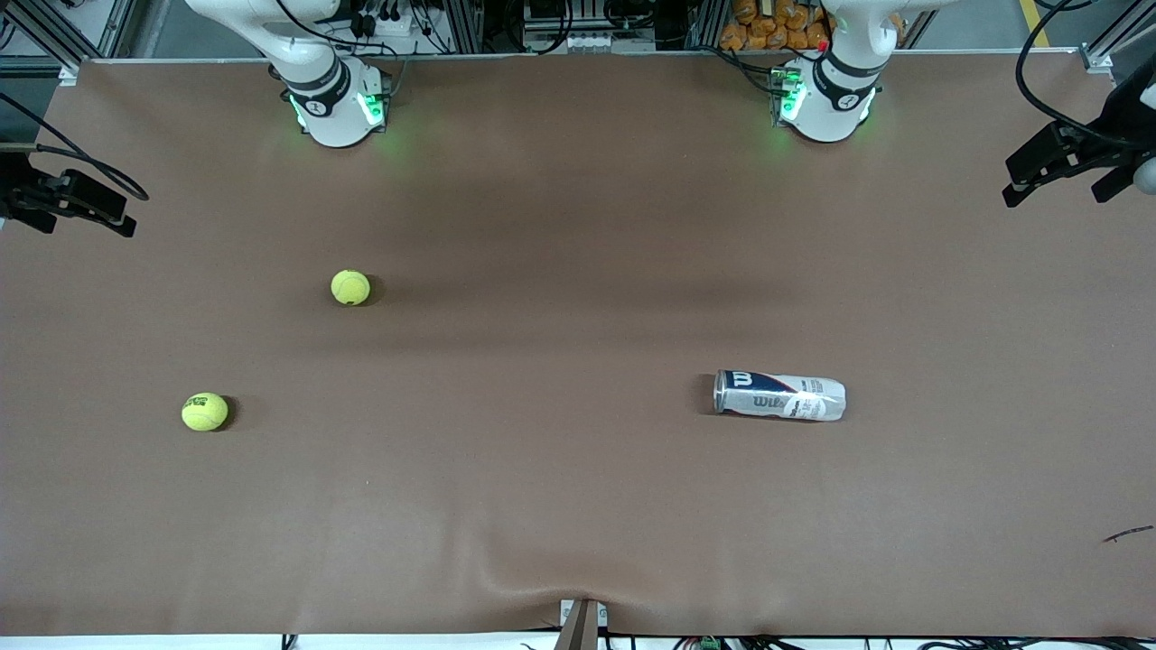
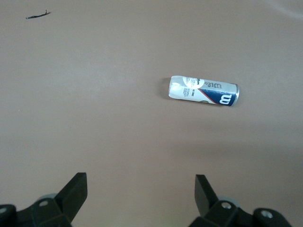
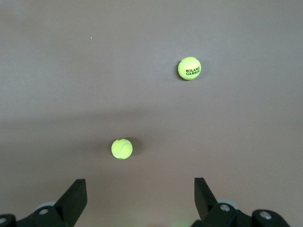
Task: Insert tennis ball vertically with right arm
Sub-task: 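Move both grippers out from the rest pose toward the table, then reach the left gripper down and grasp the Wilson tube, then stand the tube upright with the left gripper while the right gripper reaches a ball, then grasp the tennis ball with the right gripper and lift it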
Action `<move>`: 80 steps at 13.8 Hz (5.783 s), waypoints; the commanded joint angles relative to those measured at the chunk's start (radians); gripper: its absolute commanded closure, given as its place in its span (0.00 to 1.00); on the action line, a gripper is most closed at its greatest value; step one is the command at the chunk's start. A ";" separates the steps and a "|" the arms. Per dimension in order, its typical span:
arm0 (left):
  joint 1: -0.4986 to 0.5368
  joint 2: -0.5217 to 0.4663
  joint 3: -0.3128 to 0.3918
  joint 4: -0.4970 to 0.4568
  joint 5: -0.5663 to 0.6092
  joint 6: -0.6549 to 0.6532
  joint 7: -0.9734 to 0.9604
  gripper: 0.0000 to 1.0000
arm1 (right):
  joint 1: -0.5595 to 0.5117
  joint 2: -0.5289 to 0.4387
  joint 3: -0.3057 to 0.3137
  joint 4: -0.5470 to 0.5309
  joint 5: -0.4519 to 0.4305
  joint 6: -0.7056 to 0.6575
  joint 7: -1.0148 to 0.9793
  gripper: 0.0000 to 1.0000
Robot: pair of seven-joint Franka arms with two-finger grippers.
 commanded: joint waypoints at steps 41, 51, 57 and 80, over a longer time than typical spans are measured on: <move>-0.517 0.835 -0.018 0.254 0.570 0.284 0.796 0.00 | 0.087 0.139 -0.007 0.030 -0.017 0.044 0.010 0.00; -0.465 0.864 -0.006 0.153 0.685 0.254 0.986 0.00 | 0.000 0.326 -0.005 0.036 -0.030 0.282 -0.003 0.00; -0.463 0.864 -0.006 0.081 0.752 0.256 0.949 0.00 | 0.041 0.337 -0.001 -0.311 0.034 0.311 0.016 0.00; -0.455 0.948 -0.007 0.081 0.840 0.377 0.840 0.00 | 0.234 0.355 -0.004 -0.761 0.038 0.770 0.312 0.00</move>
